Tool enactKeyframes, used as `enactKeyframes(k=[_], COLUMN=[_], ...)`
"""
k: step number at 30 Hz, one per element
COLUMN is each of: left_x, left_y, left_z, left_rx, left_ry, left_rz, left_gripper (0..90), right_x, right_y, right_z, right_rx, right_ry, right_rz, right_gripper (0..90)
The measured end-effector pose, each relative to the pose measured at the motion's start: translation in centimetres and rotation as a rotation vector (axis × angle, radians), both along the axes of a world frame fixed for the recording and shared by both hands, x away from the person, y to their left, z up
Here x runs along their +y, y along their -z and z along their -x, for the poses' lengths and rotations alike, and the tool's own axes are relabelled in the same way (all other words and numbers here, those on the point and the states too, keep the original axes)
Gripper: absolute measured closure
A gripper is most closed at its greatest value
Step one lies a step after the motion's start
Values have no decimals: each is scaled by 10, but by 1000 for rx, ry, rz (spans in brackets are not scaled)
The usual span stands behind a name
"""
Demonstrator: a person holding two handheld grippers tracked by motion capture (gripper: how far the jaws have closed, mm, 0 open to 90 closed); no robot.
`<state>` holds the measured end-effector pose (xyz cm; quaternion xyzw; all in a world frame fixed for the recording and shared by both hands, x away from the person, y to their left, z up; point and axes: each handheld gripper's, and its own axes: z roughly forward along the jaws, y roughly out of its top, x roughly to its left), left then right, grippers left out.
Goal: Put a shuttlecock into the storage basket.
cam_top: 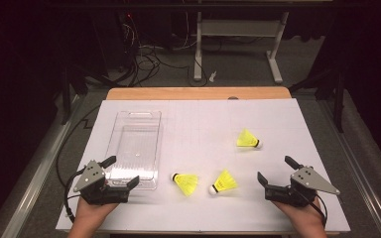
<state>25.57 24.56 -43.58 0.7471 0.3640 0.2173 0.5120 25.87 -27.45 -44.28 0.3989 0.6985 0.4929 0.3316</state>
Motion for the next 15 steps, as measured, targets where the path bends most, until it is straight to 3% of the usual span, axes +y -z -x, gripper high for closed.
enactKeyframes(k=[15], left_x=[-2], left_y=[0], left_z=[1], left_rx=[0], left_ry=[-1], left_rz=[-25], left_gripper=[0], right_x=[0], right_y=[0], right_z=[0], right_rx=[-2], right_ry=[1], right_rz=[3], right_gripper=[2])
